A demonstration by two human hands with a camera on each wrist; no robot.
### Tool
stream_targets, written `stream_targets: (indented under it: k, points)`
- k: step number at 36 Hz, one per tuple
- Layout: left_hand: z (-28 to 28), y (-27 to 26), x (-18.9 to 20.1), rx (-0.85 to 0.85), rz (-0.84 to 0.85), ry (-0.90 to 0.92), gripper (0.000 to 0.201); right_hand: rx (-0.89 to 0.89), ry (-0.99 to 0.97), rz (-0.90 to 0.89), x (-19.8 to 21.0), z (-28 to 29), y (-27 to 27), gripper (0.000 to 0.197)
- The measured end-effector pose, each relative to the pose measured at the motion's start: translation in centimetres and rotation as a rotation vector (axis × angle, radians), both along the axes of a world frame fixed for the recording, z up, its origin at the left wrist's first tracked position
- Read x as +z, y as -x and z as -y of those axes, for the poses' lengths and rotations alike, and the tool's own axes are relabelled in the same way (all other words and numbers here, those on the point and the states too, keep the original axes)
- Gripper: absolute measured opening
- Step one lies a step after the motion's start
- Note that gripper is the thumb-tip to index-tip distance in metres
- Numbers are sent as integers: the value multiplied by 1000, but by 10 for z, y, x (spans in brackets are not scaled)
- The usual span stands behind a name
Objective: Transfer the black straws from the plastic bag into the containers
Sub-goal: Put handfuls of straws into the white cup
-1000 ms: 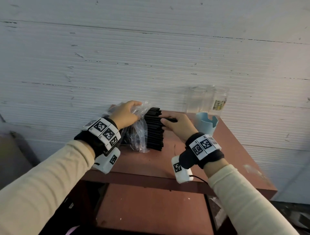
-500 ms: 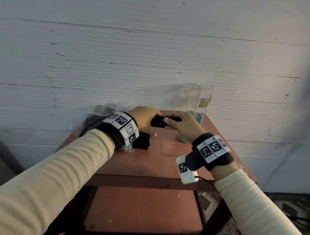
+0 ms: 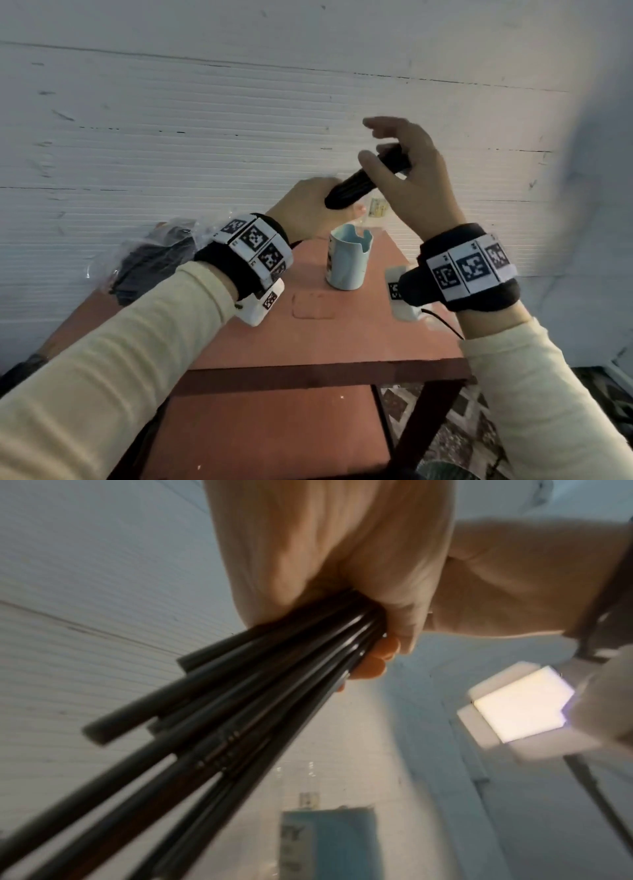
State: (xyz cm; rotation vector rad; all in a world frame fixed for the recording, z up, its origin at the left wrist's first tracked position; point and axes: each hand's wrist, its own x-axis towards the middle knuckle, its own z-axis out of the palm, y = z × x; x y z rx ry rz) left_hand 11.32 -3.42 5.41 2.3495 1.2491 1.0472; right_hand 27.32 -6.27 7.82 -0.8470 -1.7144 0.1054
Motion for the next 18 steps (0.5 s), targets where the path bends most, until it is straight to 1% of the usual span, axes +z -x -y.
stream_targets:
  k: [2,4,7,9,11,13,15,18]
  points:
    - [3,-11,2,-22,129,27,29,27,-80,-60,10,1,0,32]
    - [6,-21,-3,-47,256,72,27,50,-108,-68,15,-1,4,30]
    - [8,-31,-21,-22,448,174,26,22,-119,62,11,-6,12,28]
    - [4,-34,-41,15,523,256,25,1,-73,170,2,-9,16,27]
    - [-1,-33,-63,48,528,354,24,-14,29,300,-14,-12,18,24]
    - [-4,-29,-82,77,482,443,22,5,118,415,-32,-14,19,20]
    - [-4,-25,-92,96,425,496,24,33,129,415,-44,-15,20,19]
    - [0,-21,-88,73,451,516,30,48,81,370,-43,-14,22,19]
